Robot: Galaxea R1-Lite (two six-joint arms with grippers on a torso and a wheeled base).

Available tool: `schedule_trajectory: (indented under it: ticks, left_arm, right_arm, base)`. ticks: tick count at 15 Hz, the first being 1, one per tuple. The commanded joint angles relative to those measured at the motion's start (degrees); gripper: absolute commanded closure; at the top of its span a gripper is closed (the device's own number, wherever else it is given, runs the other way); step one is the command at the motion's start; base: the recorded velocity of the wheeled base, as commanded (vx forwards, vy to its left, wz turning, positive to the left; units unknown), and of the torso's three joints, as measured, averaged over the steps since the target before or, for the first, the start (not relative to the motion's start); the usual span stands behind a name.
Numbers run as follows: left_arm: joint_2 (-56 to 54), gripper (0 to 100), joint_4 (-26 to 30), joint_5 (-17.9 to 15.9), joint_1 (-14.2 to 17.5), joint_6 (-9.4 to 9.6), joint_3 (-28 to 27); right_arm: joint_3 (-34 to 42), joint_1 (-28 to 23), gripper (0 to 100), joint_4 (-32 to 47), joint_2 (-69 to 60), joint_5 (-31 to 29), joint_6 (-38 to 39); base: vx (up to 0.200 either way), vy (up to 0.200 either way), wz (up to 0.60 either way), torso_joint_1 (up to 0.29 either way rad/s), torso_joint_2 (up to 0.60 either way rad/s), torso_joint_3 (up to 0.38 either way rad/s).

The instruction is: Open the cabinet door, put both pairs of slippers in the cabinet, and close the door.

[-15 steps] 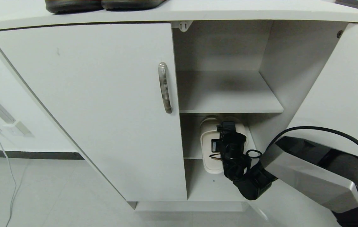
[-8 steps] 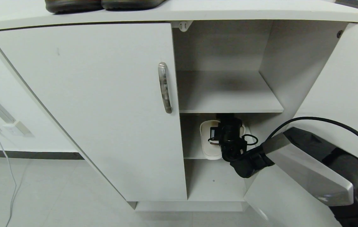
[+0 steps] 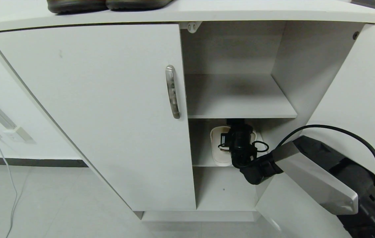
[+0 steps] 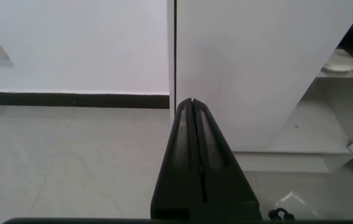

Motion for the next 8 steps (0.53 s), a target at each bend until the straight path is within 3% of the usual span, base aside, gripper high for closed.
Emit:
schedule_trajectory:
  ticks: [1, 2, 8]
  left_arm:
    - [0.07, 100, 0.00, 0.04, 0.01, 0.00, 0.01]
    - [0.07, 100, 0.00, 0.04, 0.01, 0.00, 0.01]
    - [0.07, 100, 0.00, 0.04, 0.01, 0.00, 0.01]
  right_arm:
    - [0.08, 0.01, 100, -0.04, 0.11, -0.03, -0.05]
    - [0.08, 0.01, 0, 0.04, 0.11, -0.03, -0.05]
    - [4.56, 0.54, 0, -1.01, -2.09, -0.64, -0.31]
  base:
    - [0.000, 0.000, 0.00, 0.000, 0.00, 0.000]
    - [0.000, 0.000, 0.00, 0.000, 0.00, 0.000]
    - [0.000, 0.000, 0.00, 0.000, 0.00, 0.000]
